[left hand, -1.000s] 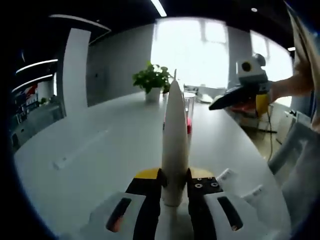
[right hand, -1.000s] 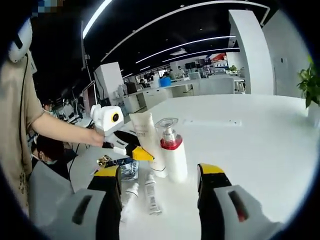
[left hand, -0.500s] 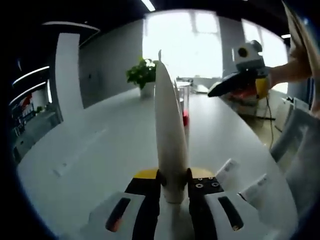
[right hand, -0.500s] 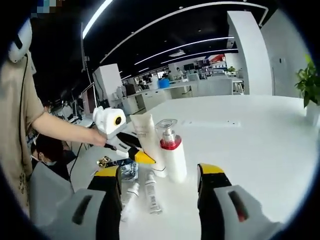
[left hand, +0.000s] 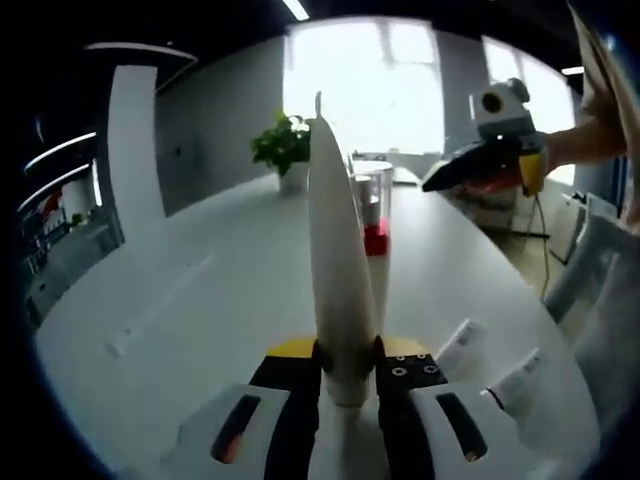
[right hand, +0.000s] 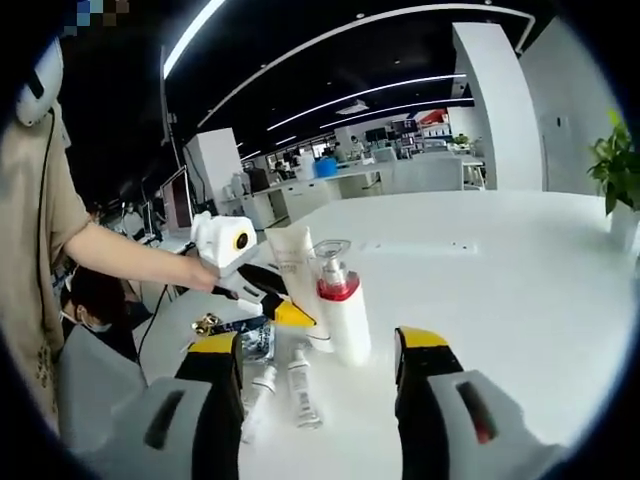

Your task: Arrange the skincare products in the storage area until every visible bottle or jar stands upright without overlapping.

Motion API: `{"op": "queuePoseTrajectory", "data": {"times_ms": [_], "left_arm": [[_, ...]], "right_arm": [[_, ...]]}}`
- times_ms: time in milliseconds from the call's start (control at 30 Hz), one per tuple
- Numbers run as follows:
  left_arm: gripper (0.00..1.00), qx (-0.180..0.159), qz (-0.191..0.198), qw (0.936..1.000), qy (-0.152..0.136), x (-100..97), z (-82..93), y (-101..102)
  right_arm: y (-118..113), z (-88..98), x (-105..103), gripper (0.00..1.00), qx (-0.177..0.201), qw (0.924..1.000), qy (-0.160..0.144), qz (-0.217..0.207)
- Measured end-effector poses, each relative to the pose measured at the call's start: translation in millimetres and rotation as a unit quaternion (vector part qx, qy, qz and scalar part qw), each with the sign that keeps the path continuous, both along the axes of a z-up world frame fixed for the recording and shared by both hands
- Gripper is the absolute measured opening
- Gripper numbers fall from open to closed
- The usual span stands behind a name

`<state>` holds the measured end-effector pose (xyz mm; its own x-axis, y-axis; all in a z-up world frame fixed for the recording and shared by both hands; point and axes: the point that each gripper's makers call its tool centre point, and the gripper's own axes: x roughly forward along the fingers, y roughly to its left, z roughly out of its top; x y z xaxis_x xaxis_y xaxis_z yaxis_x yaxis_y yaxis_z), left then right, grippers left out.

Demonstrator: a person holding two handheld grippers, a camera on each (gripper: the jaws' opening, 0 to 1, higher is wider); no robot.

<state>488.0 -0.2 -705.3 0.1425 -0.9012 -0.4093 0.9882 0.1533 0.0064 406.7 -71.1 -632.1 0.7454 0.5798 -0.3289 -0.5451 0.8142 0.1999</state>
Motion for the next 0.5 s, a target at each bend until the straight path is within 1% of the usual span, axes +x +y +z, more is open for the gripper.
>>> {"op": "queuePoseTrajectory", "data": {"times_ms": [67, 167, 233, 333, 433, 500], "left_arm": [[0.17, 0.002, 0.007, 0.9999, 0.008, 0.4, 0.0, 0], [0.17, 0.005, 0.012, 0.9999, 0.009, 0.7, 0.5, 1], [0.17, 0.004, 0.018, 0.9998, 0.012, 0.7, 3.1, 2], [0.19, -0.007, 0.033, 0.9992, 0.023, 3.0, 11.7, 5], [0.22, -0.009, 0.047, 0.9985, 0.026, 5.3, 16.5, 9], [0.23, -0.009, 0.060, 0.9977, 0.031, 4.8, 21.1, 14]], "right_arm": [[1, 0.2, 0, 0.61, 0.000, 1.0000, 0.000, 0.001], [4, 0.3, -1, 0.62, 0.000, 1.0000, 0.000, 0.004], [6, -0.5, -2, 0.62, -0.008, 0.9999, 0.001, 0.010], [8, 2.6, -3, 0.63, -0.009, 0.9999, -0.001, 0.013], [9, 5.2, -4, 0.64, -0.007, 0.9999, -0.004, 0.012], [10, 6.4, -6, 0.65, -0.005, 0.9999, -0.005, 0.010]]}}
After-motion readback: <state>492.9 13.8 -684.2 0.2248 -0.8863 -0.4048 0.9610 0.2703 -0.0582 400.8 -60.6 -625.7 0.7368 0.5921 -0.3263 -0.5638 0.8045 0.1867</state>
